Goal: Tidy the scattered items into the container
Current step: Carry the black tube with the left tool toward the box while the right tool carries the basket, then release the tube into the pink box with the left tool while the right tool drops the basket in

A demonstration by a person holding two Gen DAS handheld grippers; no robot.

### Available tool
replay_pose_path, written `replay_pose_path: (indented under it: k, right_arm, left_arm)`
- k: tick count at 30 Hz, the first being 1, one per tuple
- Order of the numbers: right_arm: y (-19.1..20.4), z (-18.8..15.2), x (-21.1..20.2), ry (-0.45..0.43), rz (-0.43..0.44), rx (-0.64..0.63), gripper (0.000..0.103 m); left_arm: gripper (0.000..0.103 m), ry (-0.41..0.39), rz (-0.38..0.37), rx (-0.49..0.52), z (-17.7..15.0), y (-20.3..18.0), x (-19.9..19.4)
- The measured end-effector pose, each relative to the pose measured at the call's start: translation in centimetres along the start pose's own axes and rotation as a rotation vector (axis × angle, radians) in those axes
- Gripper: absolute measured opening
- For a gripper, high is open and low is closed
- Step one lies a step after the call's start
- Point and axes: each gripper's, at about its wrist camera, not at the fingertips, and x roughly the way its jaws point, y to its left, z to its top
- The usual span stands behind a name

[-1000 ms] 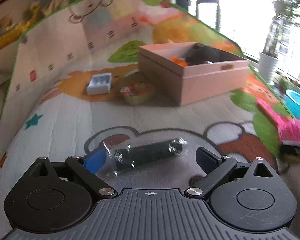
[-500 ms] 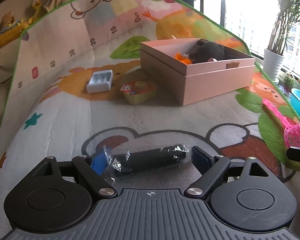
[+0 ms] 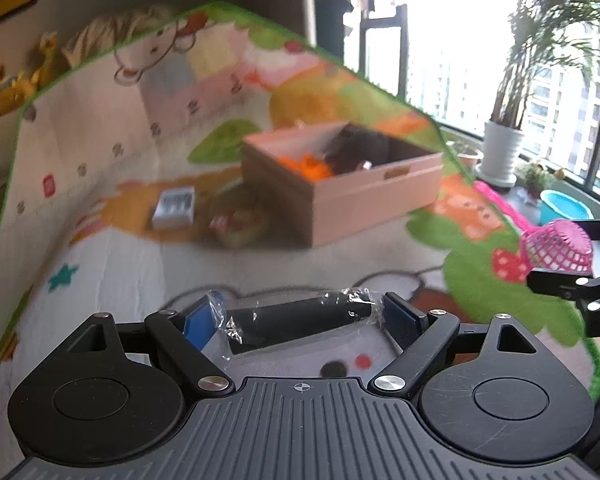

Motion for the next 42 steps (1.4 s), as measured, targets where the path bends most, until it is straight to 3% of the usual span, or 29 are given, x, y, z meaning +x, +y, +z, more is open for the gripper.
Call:
replay_pose_path:
  k: [11, 20, 22, 25, 29, 36, 39, 42]
  right_arm:
    - [-1.8, 2.2, -1.1, -0.061, -0.045, 0.001, 0.084]
    - [-3.4, 4.2, 1.6, -0.042, -0.065, 0.014, 0.084]
    - [-3.5, 4.6, 2.7, -0.025, -0.079, 0.009, 0.084]
    - [-3.4, 5.3, 3.8, -0.011, -0.092, -0.010, 0.084]
    - [-2.7, 6.4, 5.6, 0.000, -0.075, -0.032, 0.084]
    - [0.1, 10.9, 10.7, -0.065, 0.014, -0.114, 0.084]
    - [1.2, 13.5, 14.3, -0.072, 0.049, -0.093, 0.084]
    - [2.4, 15.4, 17.8, -0.056, 0.062, -0.076, 0.084]
  left_arm:
    - [0.090, -0.082, -0.067, 0.114, 4.7, -2.5, 2.1]
    - [0.090, -0.126, -0.155, 0.111, 11.2, -2.5, 9.7]
    - [0.096, -0.142, -0.173, 0.102, 12.5, -2.4, 12.0]
    - [0.097, -0.159, -0.160, 0.101, 13.0, -1.5, 14.2]
    - [0.099, -0.147, -0.142, 0.020, 11.0, 2.0, 13.2]
    - [0.102, 0.004, -0.041, -0.203, 3.2, 8.6, 9.3]
    - [0.102, -0.002, -0.006, -0.268, 1.0, 10.2, 7.9]
    - [0.102, -0.021, -0.021, -0.311, -0.2, 11.0, 7.3]
